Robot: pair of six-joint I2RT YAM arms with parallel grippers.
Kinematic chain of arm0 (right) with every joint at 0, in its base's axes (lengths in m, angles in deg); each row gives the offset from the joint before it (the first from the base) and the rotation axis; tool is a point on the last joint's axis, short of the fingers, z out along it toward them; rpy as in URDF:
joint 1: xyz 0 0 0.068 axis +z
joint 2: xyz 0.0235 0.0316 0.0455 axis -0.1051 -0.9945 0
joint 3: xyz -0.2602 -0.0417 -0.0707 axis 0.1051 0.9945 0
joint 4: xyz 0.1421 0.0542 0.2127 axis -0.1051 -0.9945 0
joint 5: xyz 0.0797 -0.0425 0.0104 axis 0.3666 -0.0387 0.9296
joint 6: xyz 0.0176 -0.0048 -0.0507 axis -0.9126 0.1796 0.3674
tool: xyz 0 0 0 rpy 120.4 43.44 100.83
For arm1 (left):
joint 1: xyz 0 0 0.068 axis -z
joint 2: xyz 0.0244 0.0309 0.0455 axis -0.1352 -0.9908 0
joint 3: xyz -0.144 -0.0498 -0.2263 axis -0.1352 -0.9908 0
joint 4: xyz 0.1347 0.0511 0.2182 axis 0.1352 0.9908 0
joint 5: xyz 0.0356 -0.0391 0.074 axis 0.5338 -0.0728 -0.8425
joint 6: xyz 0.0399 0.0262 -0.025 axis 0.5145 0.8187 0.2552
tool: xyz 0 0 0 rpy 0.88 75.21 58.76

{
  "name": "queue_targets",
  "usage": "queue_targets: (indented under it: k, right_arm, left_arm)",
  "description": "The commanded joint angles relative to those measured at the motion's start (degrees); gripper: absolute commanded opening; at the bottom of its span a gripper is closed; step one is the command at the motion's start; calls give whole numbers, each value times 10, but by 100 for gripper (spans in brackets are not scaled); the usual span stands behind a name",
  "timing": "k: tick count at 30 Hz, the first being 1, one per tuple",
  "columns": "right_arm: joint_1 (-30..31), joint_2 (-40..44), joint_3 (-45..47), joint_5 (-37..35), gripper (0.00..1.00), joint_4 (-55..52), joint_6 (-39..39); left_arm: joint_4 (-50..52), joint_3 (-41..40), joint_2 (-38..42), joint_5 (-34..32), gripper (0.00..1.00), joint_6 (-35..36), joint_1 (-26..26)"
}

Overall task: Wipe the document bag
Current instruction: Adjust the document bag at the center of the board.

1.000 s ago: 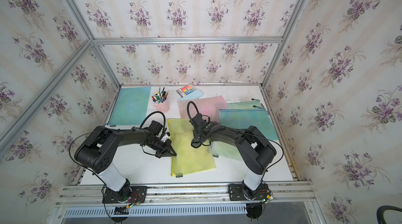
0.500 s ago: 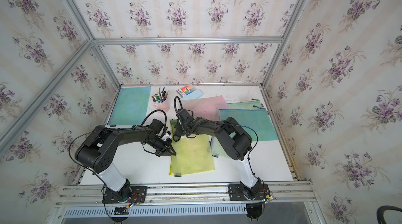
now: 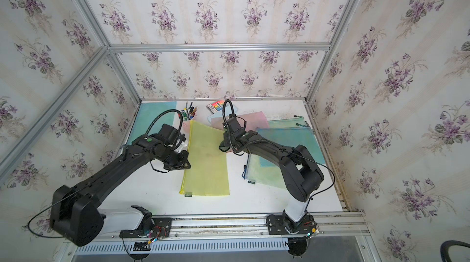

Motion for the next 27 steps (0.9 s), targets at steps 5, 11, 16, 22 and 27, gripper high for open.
queue_targets:
  k: [5, 11, 16, 22, 27]
  right_arm:
    - [-9, 65, 42, -30, 13, -9, -1]
    - [-19, 132, 89, -36, 13, -15, -11]
    - [-36, 195, 136, -42, 13, -28, -22]
    - [-67, 267, 178, -53, 13, -57, -23]
    - [-80, 309, 194, -66, 13, -89, -19]
  left_arm:
    - [262, 155, 30, -233, 10, 45, -6]
    - [338, 246, -28, -338, 9, 46, 23]
    - [314, 266, -117, -330, 9, -1, 133]
    - [204, 279, -263, -280, 9, -46, 252]
    - [160, 379, -392, -242, 10, -39, 300]
